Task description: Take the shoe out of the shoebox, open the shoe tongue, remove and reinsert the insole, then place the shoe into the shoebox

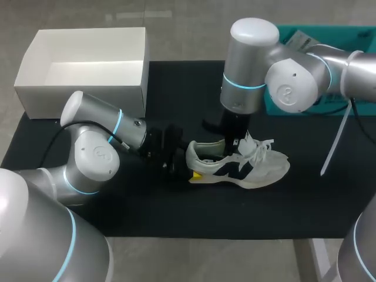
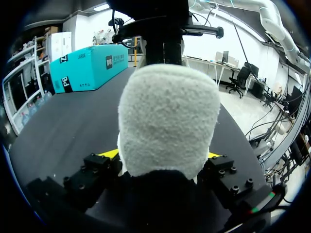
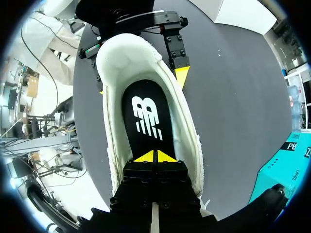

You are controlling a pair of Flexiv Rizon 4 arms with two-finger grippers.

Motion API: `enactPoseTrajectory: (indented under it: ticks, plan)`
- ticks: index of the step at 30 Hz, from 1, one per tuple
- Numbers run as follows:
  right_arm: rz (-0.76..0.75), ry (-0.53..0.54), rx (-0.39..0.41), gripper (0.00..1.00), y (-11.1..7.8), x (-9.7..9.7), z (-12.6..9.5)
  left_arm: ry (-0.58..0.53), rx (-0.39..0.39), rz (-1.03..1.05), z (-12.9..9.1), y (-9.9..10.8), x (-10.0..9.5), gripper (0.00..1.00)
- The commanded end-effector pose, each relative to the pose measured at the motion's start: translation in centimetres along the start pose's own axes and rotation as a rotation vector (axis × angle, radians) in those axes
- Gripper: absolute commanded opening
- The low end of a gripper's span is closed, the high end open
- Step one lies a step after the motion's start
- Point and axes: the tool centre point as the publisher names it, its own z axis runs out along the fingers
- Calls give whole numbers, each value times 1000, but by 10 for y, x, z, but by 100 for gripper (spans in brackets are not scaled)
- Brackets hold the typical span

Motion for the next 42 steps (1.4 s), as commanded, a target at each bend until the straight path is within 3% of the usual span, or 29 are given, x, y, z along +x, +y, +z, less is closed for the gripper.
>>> enactPoseTrajectory:
  ticks: [1, 11, 21, 24, 26, 33, 42]
  plan:
    - [1, -1, 1, 0, 1, 0, 1, -2, 0, 0, 0, 0, 0, 0]
    - [28, -57, 42, 0, 0, 4, 3, -2, 0, 0, 0, 0, 0, 0]
    - [27, -83, 40, 0, -3, -11, 0, -2, 0, 0, 0, 0, 0, 0]
    - [23, -89, 45, 20, 0, -17, 1, -2, 0, 0, 0, 0, 0, 0]
    - [14, -88, 45, 26, 3, -20, 3, -2, 0, 0, 0, 0, 0, 0]
    - [0, -74, 25, 31, 9, -28, 13, -2, 0, 0, 0, 0, 0, 0]
    - [-6, -54, 6, 38, 11, -24, 23, -2, 0, 0, 0, 0, 0, 0]
